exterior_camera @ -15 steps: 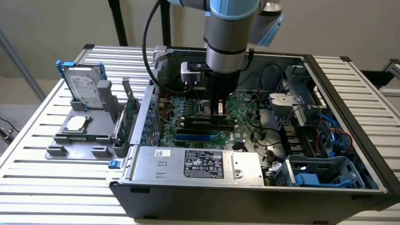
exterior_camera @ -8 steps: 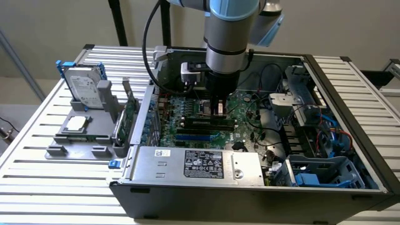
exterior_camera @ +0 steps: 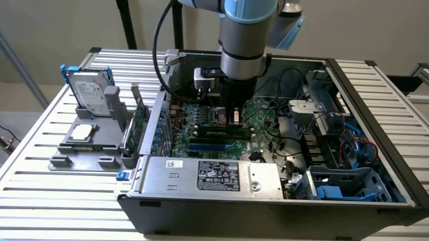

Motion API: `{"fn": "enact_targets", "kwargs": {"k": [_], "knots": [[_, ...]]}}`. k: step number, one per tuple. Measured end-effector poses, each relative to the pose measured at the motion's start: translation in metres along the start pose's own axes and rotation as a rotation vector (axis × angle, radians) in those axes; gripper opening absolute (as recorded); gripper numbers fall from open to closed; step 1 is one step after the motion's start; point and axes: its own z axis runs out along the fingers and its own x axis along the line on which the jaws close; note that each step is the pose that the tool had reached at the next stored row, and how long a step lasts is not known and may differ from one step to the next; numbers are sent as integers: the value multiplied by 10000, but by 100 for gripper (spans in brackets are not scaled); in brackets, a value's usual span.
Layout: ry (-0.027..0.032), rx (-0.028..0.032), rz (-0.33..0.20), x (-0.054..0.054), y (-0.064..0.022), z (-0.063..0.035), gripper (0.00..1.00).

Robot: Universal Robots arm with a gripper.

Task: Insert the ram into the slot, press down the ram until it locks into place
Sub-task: 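Insert the ram into the slot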

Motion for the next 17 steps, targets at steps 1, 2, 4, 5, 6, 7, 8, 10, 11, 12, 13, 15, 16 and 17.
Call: {"fn": "enact_targets", "kwargs": {"k": [1,2,4,5,6,7,8,10,11,12,13,15,16,17], "knots": [[0,0,-1,0,0,0,21],[-1,1,0,0,0,-5,21],[-3,2,0,0,2,-56,21],[-2,1,1,1,3,-100,21],[-3,1,1,2,4,-145,21],[-2,1,0,2,5,-184,21],[-2,1,0,2,6,-210,21],[-4,2,1,2,13,-217,21],[-5,2,0,2,18,-217,19],[-4,1,1,2,21,-217,13],[-3,0,0,2,21,-218,13],[-3,0,0,2,21,-218,11],[-3,0,0,2,21,-218,11],[-3,1,0,2,21,-218,11]]}}
